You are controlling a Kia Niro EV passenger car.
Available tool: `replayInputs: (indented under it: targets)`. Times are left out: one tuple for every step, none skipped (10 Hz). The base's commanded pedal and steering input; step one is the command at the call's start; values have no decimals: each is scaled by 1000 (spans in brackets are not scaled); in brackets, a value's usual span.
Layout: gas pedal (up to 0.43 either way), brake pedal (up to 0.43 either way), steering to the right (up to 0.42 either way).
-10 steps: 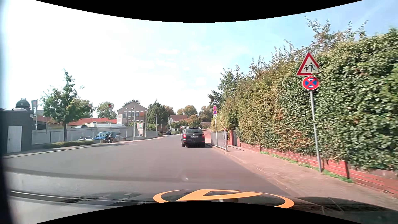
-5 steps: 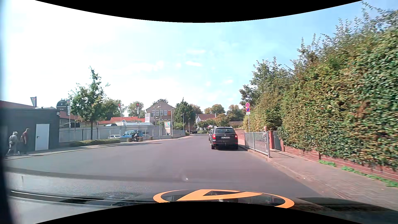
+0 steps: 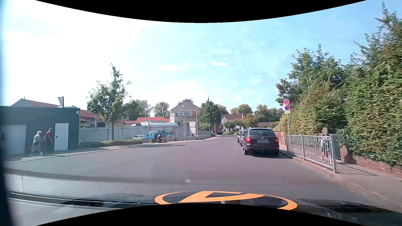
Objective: Follow the waypoints while adhering to traffic rules and regulations
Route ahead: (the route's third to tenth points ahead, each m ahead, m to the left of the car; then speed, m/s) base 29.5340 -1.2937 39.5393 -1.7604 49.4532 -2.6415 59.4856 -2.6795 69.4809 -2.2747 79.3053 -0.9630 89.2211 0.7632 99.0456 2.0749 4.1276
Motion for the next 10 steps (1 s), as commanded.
replayInputs:
  targets:
    - [98, 0, -188]
    - [98, 0, -150]
    - [98, 0, -124]
    - [87, 0, -96]
    - [87, 0, -71]
    - [87, 0, -55]
    - [87, 0, -40]
    - [87, 0, -27]
    - [87, 0, -19]
    - [87, 0, -7]
